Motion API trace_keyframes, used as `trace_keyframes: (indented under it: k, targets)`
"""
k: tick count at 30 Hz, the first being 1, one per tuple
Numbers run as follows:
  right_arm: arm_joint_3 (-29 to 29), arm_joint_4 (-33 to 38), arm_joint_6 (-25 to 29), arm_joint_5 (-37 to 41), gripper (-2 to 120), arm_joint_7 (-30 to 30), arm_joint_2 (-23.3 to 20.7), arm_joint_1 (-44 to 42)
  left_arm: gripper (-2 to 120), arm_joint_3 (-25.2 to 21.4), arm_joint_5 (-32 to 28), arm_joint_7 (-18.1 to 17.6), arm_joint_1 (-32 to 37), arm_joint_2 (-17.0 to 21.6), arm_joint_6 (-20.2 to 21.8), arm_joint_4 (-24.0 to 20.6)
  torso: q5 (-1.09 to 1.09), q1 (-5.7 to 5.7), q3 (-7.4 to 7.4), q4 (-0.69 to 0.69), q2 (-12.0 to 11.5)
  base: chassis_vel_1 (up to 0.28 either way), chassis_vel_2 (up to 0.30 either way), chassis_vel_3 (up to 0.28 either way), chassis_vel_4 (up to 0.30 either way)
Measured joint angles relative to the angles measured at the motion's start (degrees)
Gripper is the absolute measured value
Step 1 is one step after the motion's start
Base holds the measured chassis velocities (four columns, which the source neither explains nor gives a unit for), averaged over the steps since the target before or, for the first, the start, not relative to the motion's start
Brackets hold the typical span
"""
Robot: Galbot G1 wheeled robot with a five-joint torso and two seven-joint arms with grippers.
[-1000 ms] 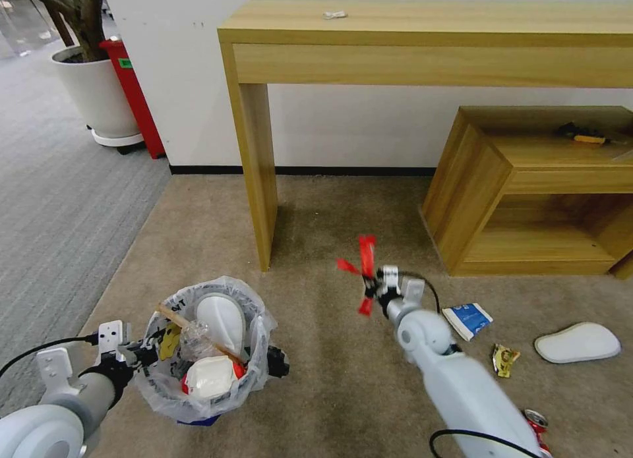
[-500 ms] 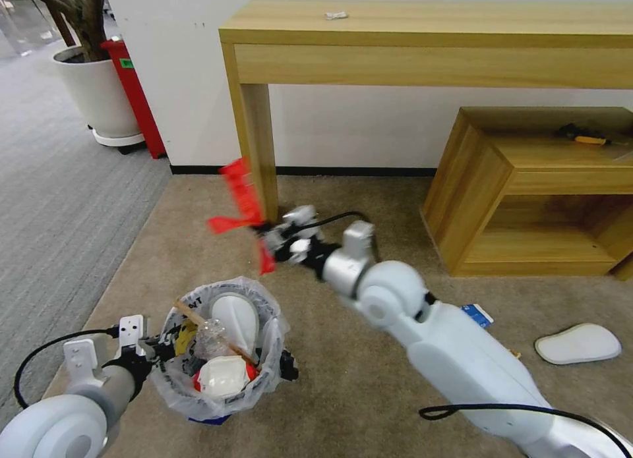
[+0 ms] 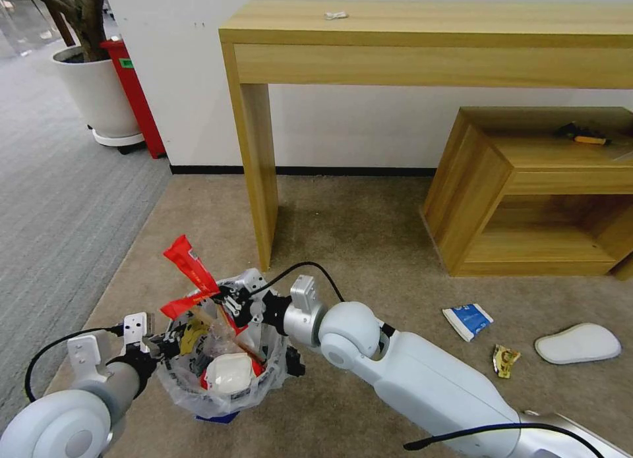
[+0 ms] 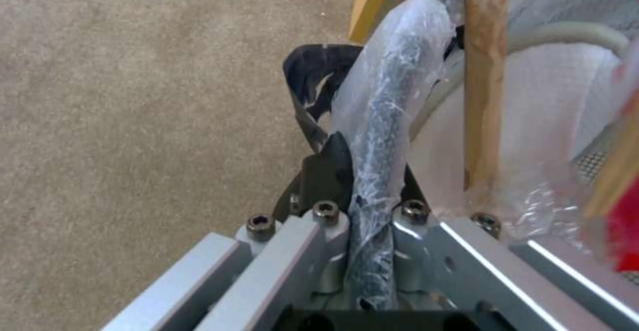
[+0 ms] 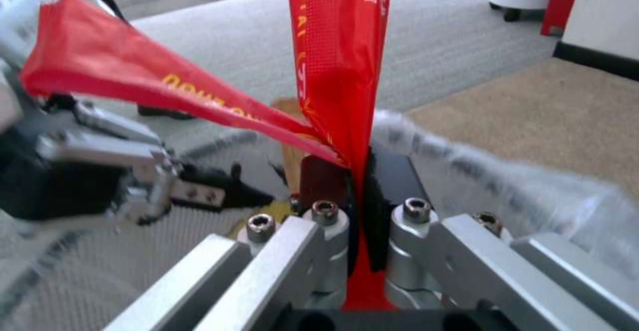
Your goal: Pick up the trash bin and place the garbage on the floor into it.
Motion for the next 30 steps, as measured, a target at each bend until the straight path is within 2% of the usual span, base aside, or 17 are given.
trace_keyframes:
  k: [3, 6, 10, 12, 15, 16, 18, 19, 20, 23, 26, 30]
  targets:
    - [-0.12, 0.10, 0.07, -0.33, 3, 0.48, -0.25, -0.57, 0, -0.14, -0.25, -0.06, 0.01, 0.02, 0.00, -0.07, 0.00, 0.00, 0.00, 0.00, 0.00, 0.000, 0.000, 0.000, 0.000]
    - [-0.72, 0.50, -0.06, -1.27, 17, 1.26, -0.56, -1.16, 0, -0.70, -0.80, -0.12, 0.11, 0.01, 0.00, -0.20, 0.00, 0.00, 0.00, 0.00, 0.00, 0.000, 0.000, 0.000, 0.000]
    - [-1.28, 0.23, 0.19, -2.04, 25, 1.97, -0.40, -1.37, 0, -0.84, -1.07, -0.12, 0.13, 0.01, 0.00, -0.33, 0.00, 0.00, 0.00, 0.00, 0.00, 0.000, 0.000, 0.000, 0.000]
    - [-2.18, -0.09, 0.93, -3.42, 37, 2.56, -0.31, -1.46, 0, -1.23, -1.46, -0.17, 0.25, 0.01, 0.00, -0.56, 0.00, 0.00, 0.00, 0.00, 0.00, 0.000, 0.000, 0.000, 0.000]
    - [-2.56, 0.00, 1.19, -3.75, 43, 2.91, -0.44, -1.38, 0, -1.60, -1.69, -0.17, 0.39, 0.01, 0.00, -0.64, 0.00, 0.00, 0.00, 0.00, 0.00, 0.000, 0.000, 0.000, 0.000]
    - [-2.61, 0.59, 1.26, -3.77, 52, 3.36, -0.65, -1.18, 0, -1.96, -1.70, -0.16, 0.50, 0.00, 0.00, -0.50, 0.01, 0.00, 0.00, 0.00, 0.00, 0.000, 0.000, 0.000, 0.000]
    - [-2.58, 1.32, 1.27, -3.68, 58, 3.75, -1.04, -1.01, 0, -2.32, -1.64, -0.13, 0.61, -0.08, 0.00, -0.16, 0.01, 0.00, 0.00, 0.00, 0.00, 0.000, 0.000, 0.000, 0.000]
    - [-2.58, 1.32, 1.27, -3.68, 58, 3.75, -1.04, -1.01, 0, -2.32, -1.64, -0.13, 0.61, -0.08, 0.00, -0.16, 0.01, 0.00, 0.00, 0.00, 0.00, 0.000, 0.000, 0.000, 0.000]
    - [-2.44, 1.86, 1.27, -3.64, 67, 3.99, -1.74, -0.97, 0, -2.56, -1.63, -0.05, 0.65, -0.16, 0.00, 0.02, 0.00, 0.00, 0.00, 0.00, 0.00, 0.000, 0.000, 0.000, 0.000]
    - [-2.29, 2.31, 1.27, -3.59, 73, 4.21, -2.58, -0.98, 0, -2.72, -1.63, 0.07, 0.62, -0.22, 0.00, 0.13, 0.00, 0.00, 0.00, 0.00, 0.00, 0.000, 0.000, 0.000, 0.000]
    - [-1.50, 3.66, 1.27, -2.85, 89, 5.25, -3.34, -1.14, 0, -2.76, -1.63, 0.18, 0.25, -0.23, 0.00, 0.41, 0.00, 0.00, 0.00, 0.00, 0.00, 0.000, 0.000, 0.000, 0.000]
    - [-0.81, 4.70, 1.27, -1.77, 97, 6.18, -3.22, -1.12, 0, -2.83, -1.50, 0.22, 0.20, -0.26, 0.00, 0.69, 0.00, 0.00, 0.00, 0.00, 0.00, 0.000, 0.000, 0.000, 0.000]
